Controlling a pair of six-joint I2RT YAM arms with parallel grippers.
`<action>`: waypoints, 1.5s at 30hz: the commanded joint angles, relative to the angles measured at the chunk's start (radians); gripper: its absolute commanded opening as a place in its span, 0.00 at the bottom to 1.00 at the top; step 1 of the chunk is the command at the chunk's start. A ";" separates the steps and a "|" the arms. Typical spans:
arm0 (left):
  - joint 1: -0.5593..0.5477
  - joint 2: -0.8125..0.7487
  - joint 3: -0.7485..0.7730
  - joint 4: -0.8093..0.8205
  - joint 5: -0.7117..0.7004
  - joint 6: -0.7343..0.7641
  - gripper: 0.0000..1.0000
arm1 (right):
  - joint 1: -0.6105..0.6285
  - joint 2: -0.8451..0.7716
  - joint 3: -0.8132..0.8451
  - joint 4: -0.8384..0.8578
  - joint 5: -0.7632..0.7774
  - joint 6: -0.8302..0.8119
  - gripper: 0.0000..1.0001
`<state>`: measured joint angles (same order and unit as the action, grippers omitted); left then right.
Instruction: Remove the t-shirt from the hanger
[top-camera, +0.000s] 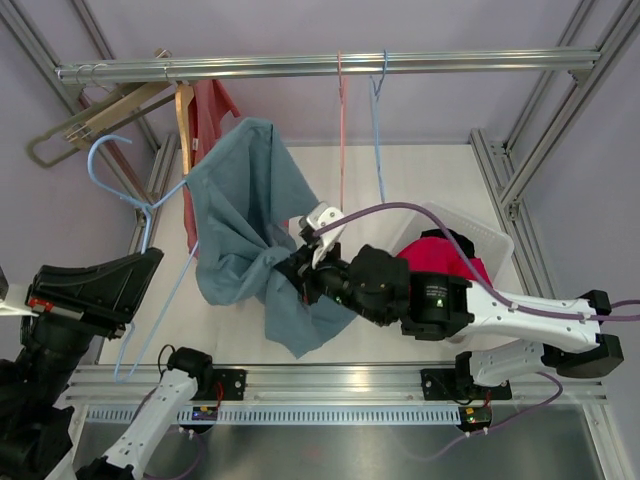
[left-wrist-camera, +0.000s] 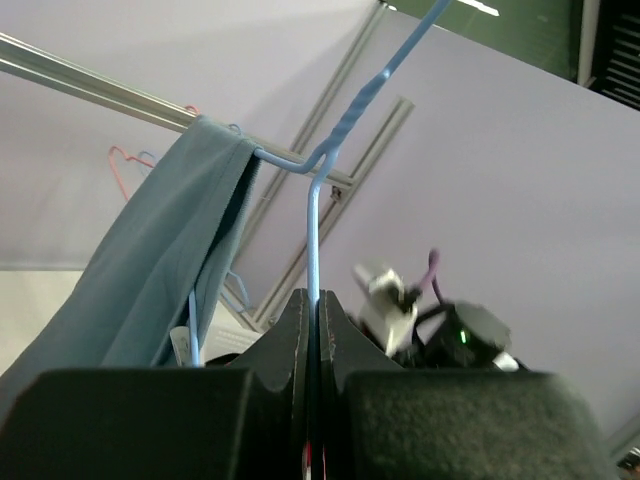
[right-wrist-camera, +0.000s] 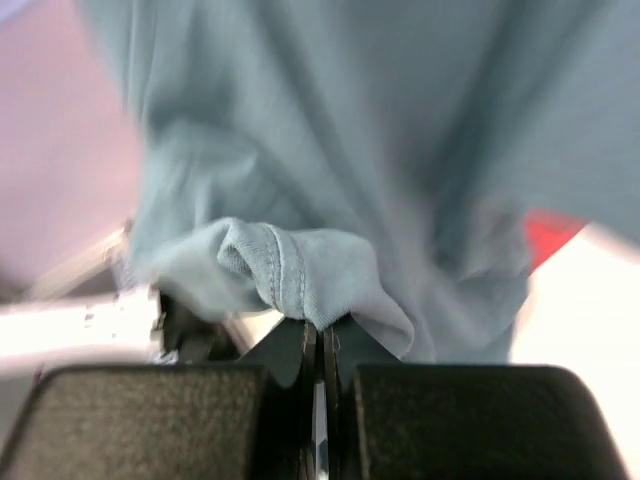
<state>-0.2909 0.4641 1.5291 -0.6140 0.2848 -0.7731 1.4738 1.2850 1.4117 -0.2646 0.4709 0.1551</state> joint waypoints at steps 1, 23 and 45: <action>0.001 -0.021 0.032 0.112 0.106 -0.063 0.00 | -0.081 -0.027 0.061 0.157 -0.027 -0.201 0.00; -0.033 -0.071 0.051 0.134 0.145 -0.069 0.00 | -0.307 0.245 0.105 0.554 -0.837 0.099 0.25; -0.033 0.045 0.269 -0.030 -0.200 0.235 0.00 | -0.276 0.023 0.837 -0.143 -0.233 -0.032 0.00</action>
<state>-0.3195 0.4416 1.8320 -0.6388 0.1604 -0.5953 1.1931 1.3098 2.0865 -0.3023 0.1501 0.1417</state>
